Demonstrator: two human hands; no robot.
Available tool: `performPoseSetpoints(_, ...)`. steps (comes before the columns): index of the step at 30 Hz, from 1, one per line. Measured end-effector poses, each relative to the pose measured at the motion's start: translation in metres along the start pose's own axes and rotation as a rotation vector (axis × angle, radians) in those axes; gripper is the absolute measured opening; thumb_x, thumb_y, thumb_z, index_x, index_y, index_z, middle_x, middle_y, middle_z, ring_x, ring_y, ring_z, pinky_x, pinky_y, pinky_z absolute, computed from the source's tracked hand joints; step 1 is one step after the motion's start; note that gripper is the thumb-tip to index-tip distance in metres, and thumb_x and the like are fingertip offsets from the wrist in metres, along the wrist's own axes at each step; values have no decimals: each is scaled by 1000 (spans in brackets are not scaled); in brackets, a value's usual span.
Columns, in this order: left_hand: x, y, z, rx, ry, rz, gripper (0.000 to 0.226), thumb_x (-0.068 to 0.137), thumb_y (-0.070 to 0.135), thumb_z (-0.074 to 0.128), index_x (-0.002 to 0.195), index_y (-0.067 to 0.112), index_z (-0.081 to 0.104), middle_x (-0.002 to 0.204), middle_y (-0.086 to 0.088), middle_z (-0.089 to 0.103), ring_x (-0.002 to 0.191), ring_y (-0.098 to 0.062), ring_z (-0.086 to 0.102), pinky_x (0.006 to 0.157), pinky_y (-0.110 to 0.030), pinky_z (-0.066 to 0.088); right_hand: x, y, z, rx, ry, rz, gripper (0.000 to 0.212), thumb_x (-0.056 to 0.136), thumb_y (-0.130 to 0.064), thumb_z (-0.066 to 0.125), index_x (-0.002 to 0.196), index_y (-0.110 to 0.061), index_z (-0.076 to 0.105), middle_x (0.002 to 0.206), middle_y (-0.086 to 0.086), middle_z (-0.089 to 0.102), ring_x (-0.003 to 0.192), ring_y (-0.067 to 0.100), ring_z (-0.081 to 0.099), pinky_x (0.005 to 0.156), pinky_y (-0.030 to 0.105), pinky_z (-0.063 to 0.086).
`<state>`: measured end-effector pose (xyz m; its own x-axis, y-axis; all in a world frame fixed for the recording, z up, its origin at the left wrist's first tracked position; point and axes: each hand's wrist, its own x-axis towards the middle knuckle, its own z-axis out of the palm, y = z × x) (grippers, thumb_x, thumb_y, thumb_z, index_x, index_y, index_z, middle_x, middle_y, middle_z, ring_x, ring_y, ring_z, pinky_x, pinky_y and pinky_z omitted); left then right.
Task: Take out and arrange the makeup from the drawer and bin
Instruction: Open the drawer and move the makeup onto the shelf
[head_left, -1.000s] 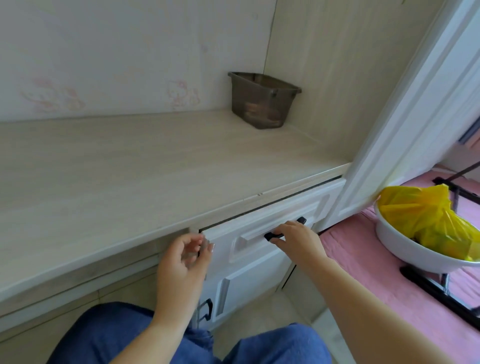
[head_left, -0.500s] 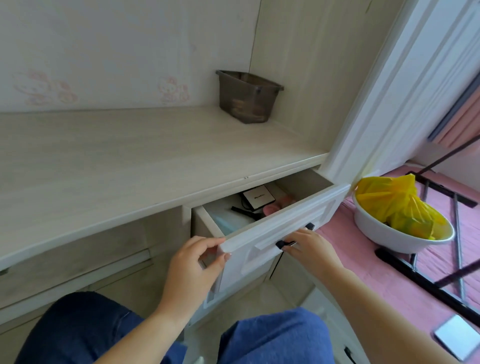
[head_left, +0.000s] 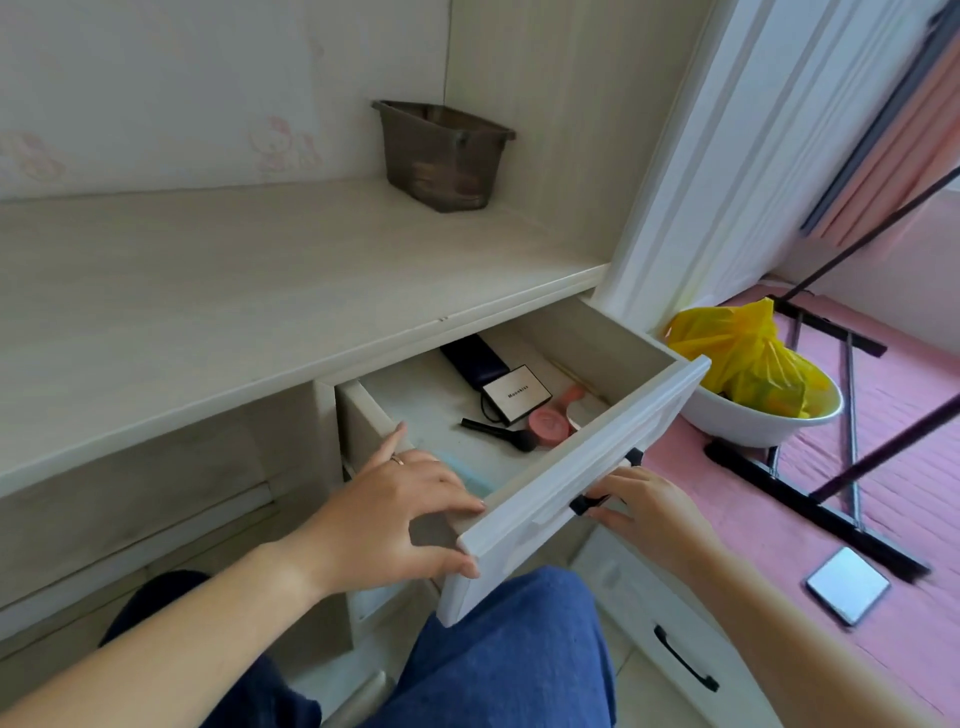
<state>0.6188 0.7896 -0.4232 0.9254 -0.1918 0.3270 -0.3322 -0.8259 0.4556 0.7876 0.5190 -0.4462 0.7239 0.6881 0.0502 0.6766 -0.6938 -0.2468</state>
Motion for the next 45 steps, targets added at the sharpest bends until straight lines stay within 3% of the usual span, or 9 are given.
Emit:
performPoseSetpoints(8, 4, 22, 8, -65, -9, 58, 54, 65, 71, 65, 109, 39, 66, 94, 24, 63, 100, 12, 51, 116, -17, 0, -27, 20, 5, 19, 50, -30, 22, 78, -30, 74, 99, -32, 70, 97, -26, 61, 91, 6, 61, 76, 21, 48)
performPoseSetpoints(17, 4, 39, 20, -88, -29, 101, 54, 63, 72, 66, 106, 39, 66, 86, 27, 55, 93, 9, 45, 103, -23, 22, -50, 31, 5, 34, 77, -41, 22, 77, -42, 69, 98, -33, 70, 97, -19, 67, 88, 8, 59, 77, 27, 52)
performPoseSetpoints(25, 4, 51, 26, -105, -73, 104, 56, 62, 73, 66, 106, 38, 66, 84, 21, 58, 87, 5, 48, 95, -22, 27, -65, 36, 5, 31, 102, -23, 23, 76, -34, 74, 98, -32, 70, 98, -17, 67, 90, 7, 60, 80, 26, 50)
performPoseSetpoints(32, 5, 51, 27, -83, -96, 128, 57, 65, 74, 62, 108, 37, 66, 86, 21, 58, 89, 5, 49, 95, -23, 29, -69, 34, 5, 55, 104, -24, 24, 77, -32, 74, 101, -29, 70, 101, -14, 67, 94, 9, 62, 82, 32, 54)
performPoseSetpoints(36, 12, 51, 13, -149, -179, 145, 65, 78, 77, 35, 110, 31, 67, 94, 23, 61, 95, 14, 49, 94, -11, 29, -72, 36, -11, 102, 64, -9, 22, 81, -34, 68, 103, -33, 69, 106, -18, 63, 96, 1, 60, 87, 26, 52)
performPoseSetpoints(38, 25, 47, 1, -217, -233, 65, 63, 83, 71, 30, 114, 29, 66, 97, 24, 63, 97, 13, 53, 89, -10, 38, -70, 34, -36, 146, 178, -7, 17, 85, -35, 59, 99, -33, 68, 101, -17, 64, 89, -5, 61, 84, 16, 50)
performPoseSetpoints(40, 45, 40, -10, -191, -298, -53, 48, 88, 60, 39, 121, 33, 60, 102, 29, 59, 101, 13, 53, 88, -11, 43, -60, 28, -68, 198, 366, -5, 15, 86, -28, 56, 96, -27, 67, 93, -11, 66, 82, 0, 63, 77, 10, 50)
performPoseSetpoints(43, 82, 22, -11, 25, -509, -141, 44, 90, 44, 54, 133, 36, 47, 122, 21, 56, 111, 6, 50, 97, -21, 42, -17, 12, -104, 159, 470, -38, 14, 84, -7, 63, 94, -12, 70, 87, -5, 64, 73, 14, 65, 69, 26, 55)
performPoseSetpoints(45, 104, 11, -1, 172, -689, -156, 55, 89, 39, 58, 140, 33, 38, 136, 13, 50, 122, -6, 47, 101, -26, 39, 29, -3, -115, 70, 312, -87, 17, 84, -9, 65, 100, -14, 69, 93, -4, 62, 81, 18, 62, 70, 31, 51)
